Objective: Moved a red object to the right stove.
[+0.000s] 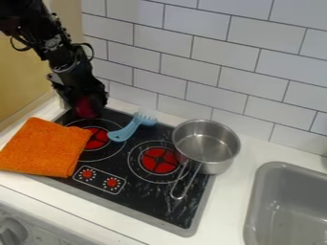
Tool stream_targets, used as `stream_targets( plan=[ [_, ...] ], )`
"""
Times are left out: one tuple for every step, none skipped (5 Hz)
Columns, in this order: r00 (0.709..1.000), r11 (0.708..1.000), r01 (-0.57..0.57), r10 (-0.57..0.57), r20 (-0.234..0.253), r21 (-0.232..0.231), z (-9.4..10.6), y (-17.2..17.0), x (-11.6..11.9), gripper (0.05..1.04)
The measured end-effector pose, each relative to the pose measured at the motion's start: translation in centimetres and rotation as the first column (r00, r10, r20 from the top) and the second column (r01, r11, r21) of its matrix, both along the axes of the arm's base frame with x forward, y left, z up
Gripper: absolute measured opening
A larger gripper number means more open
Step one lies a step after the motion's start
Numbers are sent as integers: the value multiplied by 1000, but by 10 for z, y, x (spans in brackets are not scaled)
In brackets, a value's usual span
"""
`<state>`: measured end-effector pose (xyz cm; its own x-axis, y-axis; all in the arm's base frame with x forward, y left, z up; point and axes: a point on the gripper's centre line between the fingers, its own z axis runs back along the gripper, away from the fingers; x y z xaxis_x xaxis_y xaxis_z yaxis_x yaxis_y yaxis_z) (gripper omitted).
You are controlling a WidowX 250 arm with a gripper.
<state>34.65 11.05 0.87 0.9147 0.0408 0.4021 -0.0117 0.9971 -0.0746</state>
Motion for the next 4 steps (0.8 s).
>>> stream_targets(
  plan=[
    [1000,1000,12,-12,-7,6,0,0,-1,720],
    [999,999,40,-40,-16,9,-1,-7,0,720],
    [998,998,59,-59,-10,-16,5,-16,-9,720],
    [997,997,74,-74,27,-14,28,-19,-10,720]
  ],
)
